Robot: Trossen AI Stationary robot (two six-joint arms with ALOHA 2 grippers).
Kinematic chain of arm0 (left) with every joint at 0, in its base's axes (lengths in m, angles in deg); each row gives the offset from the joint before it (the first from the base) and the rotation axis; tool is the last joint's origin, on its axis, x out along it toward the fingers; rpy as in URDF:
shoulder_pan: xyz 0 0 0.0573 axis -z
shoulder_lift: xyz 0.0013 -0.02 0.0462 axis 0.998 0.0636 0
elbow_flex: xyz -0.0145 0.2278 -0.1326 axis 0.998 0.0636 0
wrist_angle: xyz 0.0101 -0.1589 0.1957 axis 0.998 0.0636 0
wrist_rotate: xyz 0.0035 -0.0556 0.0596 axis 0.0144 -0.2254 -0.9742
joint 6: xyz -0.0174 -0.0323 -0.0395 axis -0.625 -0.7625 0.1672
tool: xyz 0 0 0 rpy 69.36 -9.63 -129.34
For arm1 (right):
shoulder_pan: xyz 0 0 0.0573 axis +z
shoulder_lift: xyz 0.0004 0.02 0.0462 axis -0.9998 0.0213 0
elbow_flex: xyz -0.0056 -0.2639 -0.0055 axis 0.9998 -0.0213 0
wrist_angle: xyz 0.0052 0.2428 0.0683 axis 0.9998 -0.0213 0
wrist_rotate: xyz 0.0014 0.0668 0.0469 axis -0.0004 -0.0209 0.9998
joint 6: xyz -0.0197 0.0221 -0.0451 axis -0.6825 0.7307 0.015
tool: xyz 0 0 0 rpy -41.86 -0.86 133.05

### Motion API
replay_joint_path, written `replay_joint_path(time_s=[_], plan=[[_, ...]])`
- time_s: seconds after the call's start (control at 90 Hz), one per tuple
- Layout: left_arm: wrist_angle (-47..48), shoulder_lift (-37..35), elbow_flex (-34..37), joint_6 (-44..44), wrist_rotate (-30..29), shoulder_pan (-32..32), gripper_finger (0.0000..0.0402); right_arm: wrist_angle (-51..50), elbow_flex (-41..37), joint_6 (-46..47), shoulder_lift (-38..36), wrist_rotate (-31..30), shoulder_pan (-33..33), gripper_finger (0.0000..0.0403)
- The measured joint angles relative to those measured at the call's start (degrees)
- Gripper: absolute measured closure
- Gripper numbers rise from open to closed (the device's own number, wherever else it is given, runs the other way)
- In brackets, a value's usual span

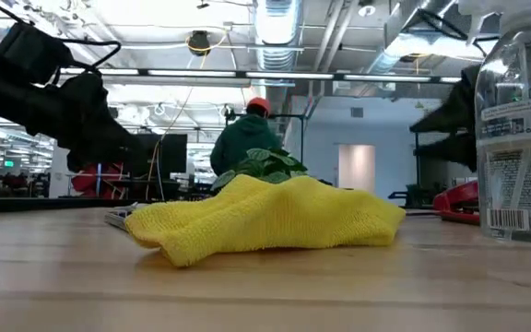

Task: Apply microfiber cloth
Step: Return to Home Position

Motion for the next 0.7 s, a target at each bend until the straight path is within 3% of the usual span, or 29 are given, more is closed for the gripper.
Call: replay_joint_path(time_s=[0.433,0.533,0.7], plan=[[-0.1,-16.8,0.4,0.0,-1.7,9.1,0.0222,-2.4,0.0,0.0,-18.0,0.6,7.5,0.0128],[-0.4,-20.9,0.5,0.0,-1.7,10.9,0.0222,-1.8,0.0,0.0,-18.1,0.5,8.1,0.0128],[-1.8,-20.8,0.5,0.0,-1.7,13.4,0.0222,-1.7,0.0,0.0,-18.2,0.4,9.0,0.0128]])
